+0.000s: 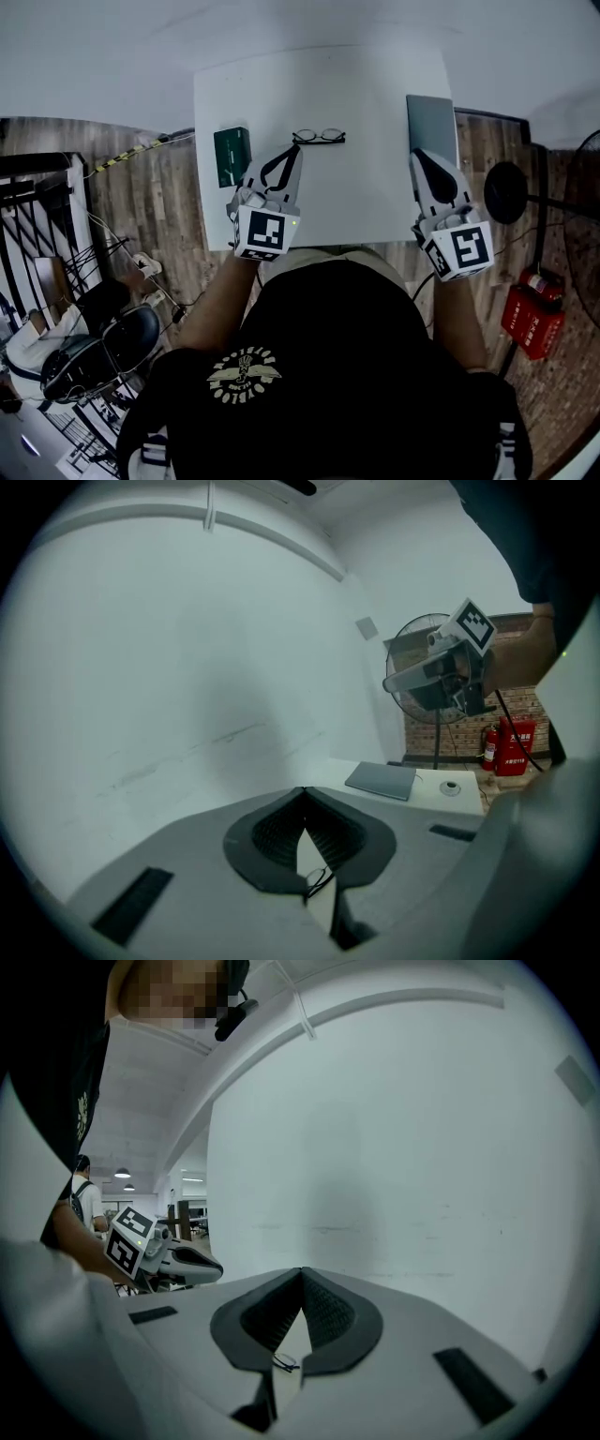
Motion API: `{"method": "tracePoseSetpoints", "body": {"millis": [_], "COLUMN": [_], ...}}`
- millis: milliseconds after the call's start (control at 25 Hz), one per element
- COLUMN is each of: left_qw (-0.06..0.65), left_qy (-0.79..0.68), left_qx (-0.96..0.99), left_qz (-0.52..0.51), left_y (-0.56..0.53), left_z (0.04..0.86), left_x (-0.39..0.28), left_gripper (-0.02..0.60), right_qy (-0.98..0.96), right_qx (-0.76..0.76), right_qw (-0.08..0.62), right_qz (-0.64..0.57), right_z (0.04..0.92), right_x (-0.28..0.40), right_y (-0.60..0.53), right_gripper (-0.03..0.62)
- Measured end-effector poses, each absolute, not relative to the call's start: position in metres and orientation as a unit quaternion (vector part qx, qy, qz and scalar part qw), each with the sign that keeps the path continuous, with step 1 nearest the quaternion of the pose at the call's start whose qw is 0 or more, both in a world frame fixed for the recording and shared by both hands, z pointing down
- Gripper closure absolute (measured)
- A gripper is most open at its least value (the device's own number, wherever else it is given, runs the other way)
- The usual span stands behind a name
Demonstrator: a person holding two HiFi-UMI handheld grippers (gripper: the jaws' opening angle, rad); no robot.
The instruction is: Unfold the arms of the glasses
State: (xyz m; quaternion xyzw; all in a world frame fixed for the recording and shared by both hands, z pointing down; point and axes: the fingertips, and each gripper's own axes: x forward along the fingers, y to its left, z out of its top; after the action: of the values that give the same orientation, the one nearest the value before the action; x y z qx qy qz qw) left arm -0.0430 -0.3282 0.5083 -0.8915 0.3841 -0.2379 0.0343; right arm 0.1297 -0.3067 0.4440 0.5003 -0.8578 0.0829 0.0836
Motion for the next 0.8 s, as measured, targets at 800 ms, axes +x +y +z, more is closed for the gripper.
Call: {"method": "tracePoseSetpoints", "body": {"millis": [800], "left_qw": [0.023], "left_qy": [0.274], "left_qx": [-0.856], "left_qz": [-0.438], "left_y": [-0.371], "left_z": [0.667], "left_x": [-0.026], "left_gripper": [0.574], "right_qy": [-0.832], "right_qx": [0.534], "right_qw": [0.094], "right_qz": [0.123], "right_z": [0.478], "right_x": [0.137], "right_y": [-0.331], "right_gripper": [0.594]}}
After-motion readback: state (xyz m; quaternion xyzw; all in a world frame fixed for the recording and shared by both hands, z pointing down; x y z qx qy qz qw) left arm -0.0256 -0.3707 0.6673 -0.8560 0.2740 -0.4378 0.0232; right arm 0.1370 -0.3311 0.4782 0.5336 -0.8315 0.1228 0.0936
